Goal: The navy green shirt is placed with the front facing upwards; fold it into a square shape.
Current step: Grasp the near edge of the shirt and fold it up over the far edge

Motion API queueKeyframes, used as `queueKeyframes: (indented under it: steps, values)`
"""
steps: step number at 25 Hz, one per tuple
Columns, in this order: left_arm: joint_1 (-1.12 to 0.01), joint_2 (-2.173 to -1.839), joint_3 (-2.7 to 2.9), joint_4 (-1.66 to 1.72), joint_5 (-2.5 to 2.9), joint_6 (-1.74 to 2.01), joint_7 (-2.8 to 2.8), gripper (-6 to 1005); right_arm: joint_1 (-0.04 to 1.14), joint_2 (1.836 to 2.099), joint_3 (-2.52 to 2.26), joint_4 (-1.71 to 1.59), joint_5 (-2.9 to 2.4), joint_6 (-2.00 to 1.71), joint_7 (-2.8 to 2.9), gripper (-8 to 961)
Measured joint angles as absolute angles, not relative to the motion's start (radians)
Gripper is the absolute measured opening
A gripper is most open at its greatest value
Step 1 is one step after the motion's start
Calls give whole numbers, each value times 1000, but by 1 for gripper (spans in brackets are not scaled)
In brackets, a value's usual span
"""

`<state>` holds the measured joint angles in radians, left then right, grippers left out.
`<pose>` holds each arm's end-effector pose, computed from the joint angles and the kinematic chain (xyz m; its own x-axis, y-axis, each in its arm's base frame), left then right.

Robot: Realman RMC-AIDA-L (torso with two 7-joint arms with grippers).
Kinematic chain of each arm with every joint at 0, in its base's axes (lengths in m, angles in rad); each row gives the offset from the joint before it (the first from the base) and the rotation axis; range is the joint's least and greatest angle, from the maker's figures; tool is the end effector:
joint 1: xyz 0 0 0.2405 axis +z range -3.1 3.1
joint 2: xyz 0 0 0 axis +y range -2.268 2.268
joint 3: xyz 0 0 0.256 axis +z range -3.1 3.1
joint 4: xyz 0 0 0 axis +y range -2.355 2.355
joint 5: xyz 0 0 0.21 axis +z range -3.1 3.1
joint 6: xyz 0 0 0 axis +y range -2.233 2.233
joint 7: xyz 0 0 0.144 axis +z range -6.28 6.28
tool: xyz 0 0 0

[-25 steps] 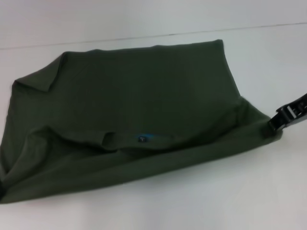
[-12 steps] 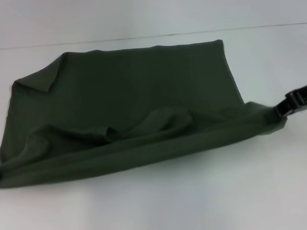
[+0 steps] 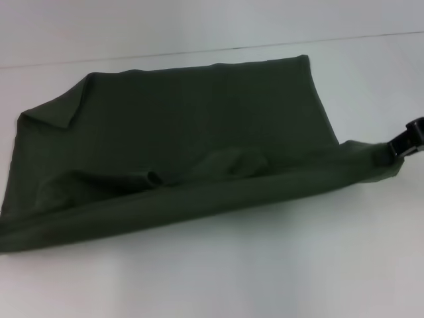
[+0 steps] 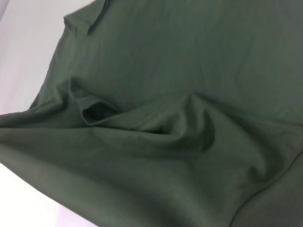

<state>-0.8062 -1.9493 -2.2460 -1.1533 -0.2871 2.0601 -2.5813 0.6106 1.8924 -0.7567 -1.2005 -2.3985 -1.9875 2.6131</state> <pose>-0.2175 0.3502 0.1041 0.3119 0.9018 -0.2992 0.7924 -0.4206 -0.4419 0.2371 0.3341 0.1290 0.3574 -0.9315 -0.0672 -0.9243 -0.3425 -0.1682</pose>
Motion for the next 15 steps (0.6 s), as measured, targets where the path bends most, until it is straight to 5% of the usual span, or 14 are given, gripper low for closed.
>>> queueKeyframes:
  steps: [15]
  values:
    - [-785,-1964,-2257,-1162,-296,2061,-2543,44,597,1890,-809,-1158,-2367,-1989,2610,44]
